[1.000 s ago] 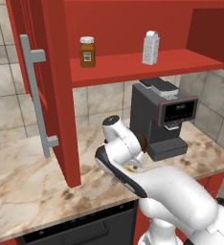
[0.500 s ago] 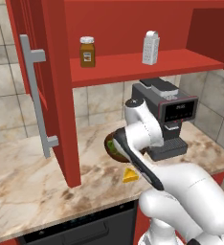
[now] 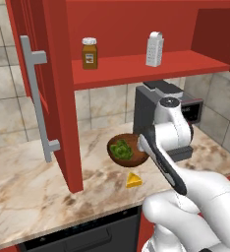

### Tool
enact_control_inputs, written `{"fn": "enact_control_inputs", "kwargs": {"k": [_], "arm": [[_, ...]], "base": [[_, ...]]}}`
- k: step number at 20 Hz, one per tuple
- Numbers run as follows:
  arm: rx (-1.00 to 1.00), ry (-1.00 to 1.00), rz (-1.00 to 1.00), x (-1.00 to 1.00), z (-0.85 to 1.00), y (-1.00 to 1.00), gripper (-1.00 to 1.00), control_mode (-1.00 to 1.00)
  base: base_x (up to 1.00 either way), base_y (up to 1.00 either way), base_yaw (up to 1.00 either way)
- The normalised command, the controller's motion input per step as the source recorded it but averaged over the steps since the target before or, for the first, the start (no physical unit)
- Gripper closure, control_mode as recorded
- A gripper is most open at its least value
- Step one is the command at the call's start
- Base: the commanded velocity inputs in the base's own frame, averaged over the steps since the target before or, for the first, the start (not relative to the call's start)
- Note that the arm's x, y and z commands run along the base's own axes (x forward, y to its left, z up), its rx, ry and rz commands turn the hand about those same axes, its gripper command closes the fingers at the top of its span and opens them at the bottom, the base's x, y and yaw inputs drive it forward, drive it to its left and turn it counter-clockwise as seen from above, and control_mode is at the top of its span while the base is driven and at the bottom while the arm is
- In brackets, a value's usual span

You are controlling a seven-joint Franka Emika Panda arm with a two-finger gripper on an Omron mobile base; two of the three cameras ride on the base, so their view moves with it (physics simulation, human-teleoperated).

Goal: Pick the cheese from the fridge and the cheese grater from the cabinet and place them next to the salad bowl.

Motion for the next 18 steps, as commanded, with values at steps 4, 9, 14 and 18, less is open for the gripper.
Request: {"fn": "enact_control_inputs", "kwargs": {"k": [4, 9, 14, 18], "arm": [[0.02, -0.02, 0.27, -0.35, 0.41, -0.07, -1.0, -1.0], [0.05, -0.02, 0.16, -0.34, 0.56, -0.05, -1.0, -1.0], [0.06, -0.01, -0.01, -0.5, 0.57, -0.26, -1.0, -1.0], [0.04, 0.0, -0.15, -0.24, 0.71, -0.2, -1.0, -1.0]], "base": [[0.0, 0.0, 0.0], [0.0, 0.0, 0.0], [0.0, 0.0, 0.0], [0.0, 0.0, 0.0]]}}
